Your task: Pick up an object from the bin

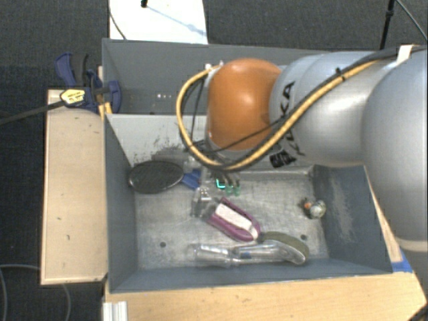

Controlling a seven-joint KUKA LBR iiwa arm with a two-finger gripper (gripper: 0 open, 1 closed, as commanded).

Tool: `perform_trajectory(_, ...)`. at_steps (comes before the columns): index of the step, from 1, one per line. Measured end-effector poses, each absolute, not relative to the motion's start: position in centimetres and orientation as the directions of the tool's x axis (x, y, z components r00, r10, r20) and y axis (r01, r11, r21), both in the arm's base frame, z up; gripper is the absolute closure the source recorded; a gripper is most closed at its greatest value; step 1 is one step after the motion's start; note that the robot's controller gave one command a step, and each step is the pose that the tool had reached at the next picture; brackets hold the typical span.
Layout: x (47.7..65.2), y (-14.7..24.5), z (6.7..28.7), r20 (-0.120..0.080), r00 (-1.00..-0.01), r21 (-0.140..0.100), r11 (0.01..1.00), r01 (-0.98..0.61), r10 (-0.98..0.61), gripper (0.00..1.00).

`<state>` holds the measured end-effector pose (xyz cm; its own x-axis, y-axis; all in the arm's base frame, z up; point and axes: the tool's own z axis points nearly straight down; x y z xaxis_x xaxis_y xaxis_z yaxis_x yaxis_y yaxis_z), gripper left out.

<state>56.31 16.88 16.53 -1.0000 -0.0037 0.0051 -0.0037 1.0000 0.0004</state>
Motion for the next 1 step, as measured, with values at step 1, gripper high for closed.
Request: perform_trajectory(1, 58.82, 24.15, 7.13, -0.011, -0.999, 0.005, 0.999, 0.04, 0.041, 0.0)
